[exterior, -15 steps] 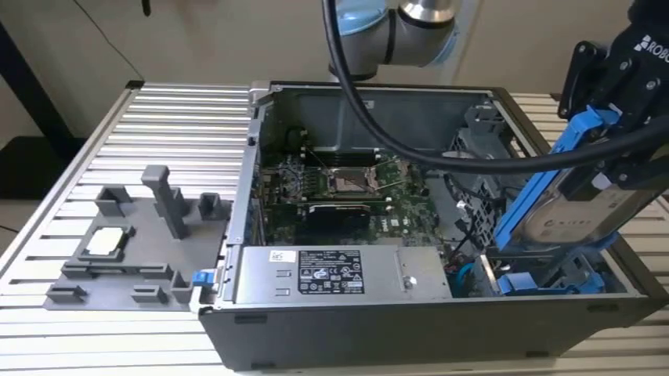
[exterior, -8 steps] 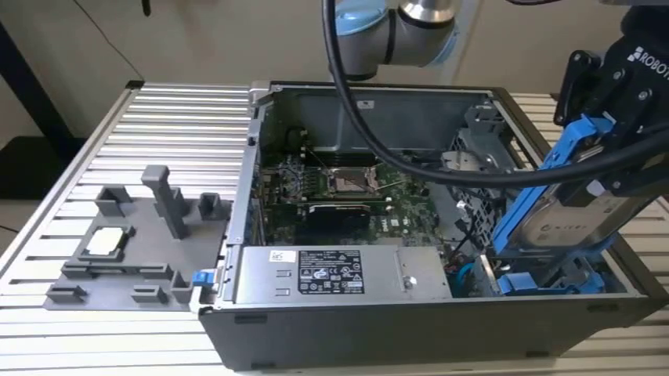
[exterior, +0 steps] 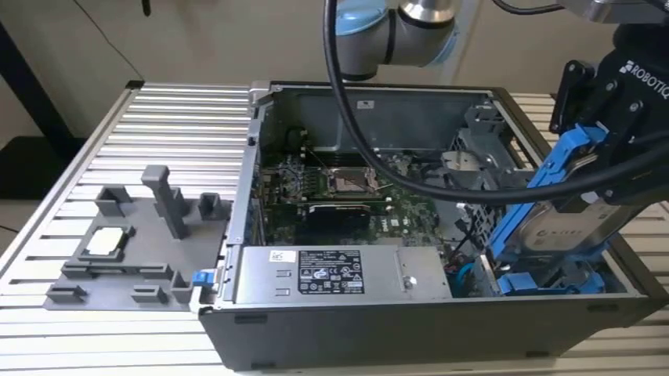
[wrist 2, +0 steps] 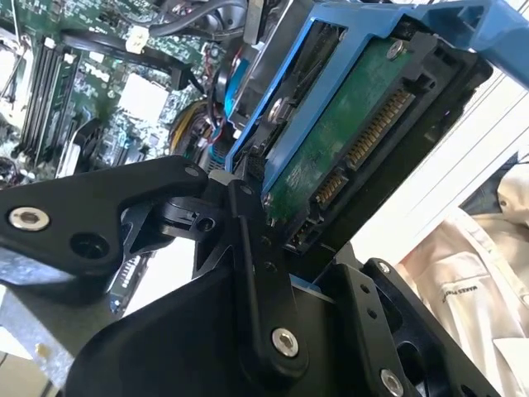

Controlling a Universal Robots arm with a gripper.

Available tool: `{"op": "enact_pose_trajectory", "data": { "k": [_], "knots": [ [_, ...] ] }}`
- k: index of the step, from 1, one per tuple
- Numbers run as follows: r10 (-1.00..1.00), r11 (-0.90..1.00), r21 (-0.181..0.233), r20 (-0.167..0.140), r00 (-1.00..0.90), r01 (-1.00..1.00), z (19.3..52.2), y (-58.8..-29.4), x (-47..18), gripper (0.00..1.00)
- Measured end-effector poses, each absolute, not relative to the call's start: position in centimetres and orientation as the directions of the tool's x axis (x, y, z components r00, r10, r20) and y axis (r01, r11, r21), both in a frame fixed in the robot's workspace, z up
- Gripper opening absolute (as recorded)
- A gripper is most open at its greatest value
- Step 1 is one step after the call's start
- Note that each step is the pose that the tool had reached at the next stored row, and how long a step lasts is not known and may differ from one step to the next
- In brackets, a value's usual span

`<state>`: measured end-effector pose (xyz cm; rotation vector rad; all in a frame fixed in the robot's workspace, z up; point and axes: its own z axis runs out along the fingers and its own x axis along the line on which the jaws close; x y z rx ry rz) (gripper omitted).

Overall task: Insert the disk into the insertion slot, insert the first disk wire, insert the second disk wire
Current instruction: 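Insert the disk into the insertion slot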

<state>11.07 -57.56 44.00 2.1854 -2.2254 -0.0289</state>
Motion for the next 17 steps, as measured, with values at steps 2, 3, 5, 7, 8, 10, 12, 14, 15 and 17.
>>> {"op": "enact_pose_trajectory", "data": {
  "k": [2,3,5,7,8,10,12,14,15,17],
  "knots": [
    [-1.000,0.018,0.029,0.003,-0.018,-0.999,43.7,-57.6,11.2,0.33],
    [-1.000,0.018,0.029,0.003,-0.018,-0.999,43.6,-57.6,11.2,0.33],
    [-1.000,0.018,0.029,0.003,-0.018,-0.999,43.3,-57.6,11.3,0.33],
    [-1.000,0.018,0.029,0.003,-0.018,-0.999,43.0,-57.6,11.4,0.33],
    [-1.000,0.018,0.029,0.003,-0.018,-0.999,42.9,-57.6,11.4,0.33],
    [-1.000,0.018,0.029,0.003,-0.018,-0.999,42.6,-57.6,11.5,0.33],
    [-1.000,0.018,0.029,0.003,-0.018,-0.999,42.3,-57.6,11.5,0.33],
    [-1.000,0.018,0.029,0.003,-0.018,-0.999,42.0,-57.6,11.6,0.33],
    [-1.000,0.018,0.029,0.003,-0.018,-0.999,41.9,-57.6,11.6,0.33],
    [-1.000,0.018,0.029,0.003,-0.017,-0.999,41.8,-57.6,11.7,0.33]
  ]
}}
